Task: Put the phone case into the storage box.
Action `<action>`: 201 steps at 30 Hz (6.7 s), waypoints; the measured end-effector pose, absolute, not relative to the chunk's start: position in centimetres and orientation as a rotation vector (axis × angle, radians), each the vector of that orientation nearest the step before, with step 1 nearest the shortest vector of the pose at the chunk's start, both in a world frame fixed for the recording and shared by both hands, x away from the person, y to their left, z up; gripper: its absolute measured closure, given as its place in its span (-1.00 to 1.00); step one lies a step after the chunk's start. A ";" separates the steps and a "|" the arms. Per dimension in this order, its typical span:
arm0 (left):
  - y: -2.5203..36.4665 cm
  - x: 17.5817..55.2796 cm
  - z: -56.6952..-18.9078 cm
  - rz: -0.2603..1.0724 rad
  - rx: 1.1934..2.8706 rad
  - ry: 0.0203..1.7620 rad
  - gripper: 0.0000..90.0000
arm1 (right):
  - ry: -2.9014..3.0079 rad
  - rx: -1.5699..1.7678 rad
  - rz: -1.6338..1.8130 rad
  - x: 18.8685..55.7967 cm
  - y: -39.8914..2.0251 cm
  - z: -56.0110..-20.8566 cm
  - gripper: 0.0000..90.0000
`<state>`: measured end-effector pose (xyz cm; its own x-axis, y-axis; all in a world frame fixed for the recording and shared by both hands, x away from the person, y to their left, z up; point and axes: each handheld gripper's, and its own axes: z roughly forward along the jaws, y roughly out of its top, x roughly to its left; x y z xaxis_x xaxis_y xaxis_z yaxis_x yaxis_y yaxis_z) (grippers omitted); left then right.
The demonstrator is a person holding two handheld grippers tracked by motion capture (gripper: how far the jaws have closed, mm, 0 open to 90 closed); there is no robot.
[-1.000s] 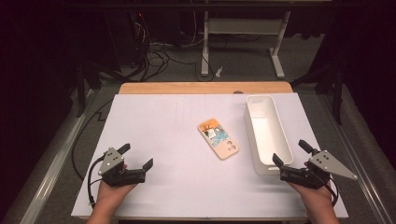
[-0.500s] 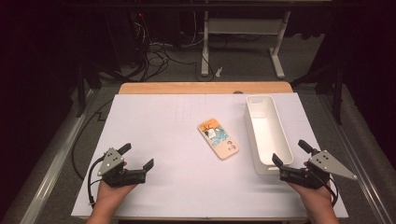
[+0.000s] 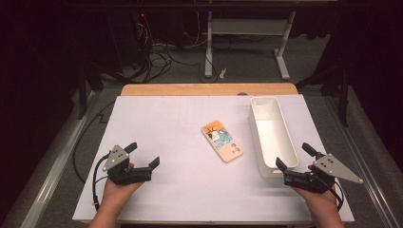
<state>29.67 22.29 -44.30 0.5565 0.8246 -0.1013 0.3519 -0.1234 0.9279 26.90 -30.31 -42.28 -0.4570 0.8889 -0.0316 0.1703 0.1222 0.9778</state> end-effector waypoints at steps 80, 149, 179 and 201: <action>-0.2 45.2 -46.9 0.448 2.319 0.911 1.00 | 1.700 1.083 1.442 26.5 -31.1 -41.8 -0.96; 24.4 29.0 -46.0 0.430 1.786 1.010 1.00 | 1.750 1.059 1.366 26.4 -29.4 -42.1 -0.91; 23.2 29.0 -46.4 0.370 1.814 0.892 -0.90 | 1.747 1.058 1.364 26.3 -29.8 -42.1 -0.91; 16.3 30.8 -45.4 0.222 2.104 0.665 -0.99 | 1.766 1.037 1.375 26.4 -29.5 -42.0 -0.91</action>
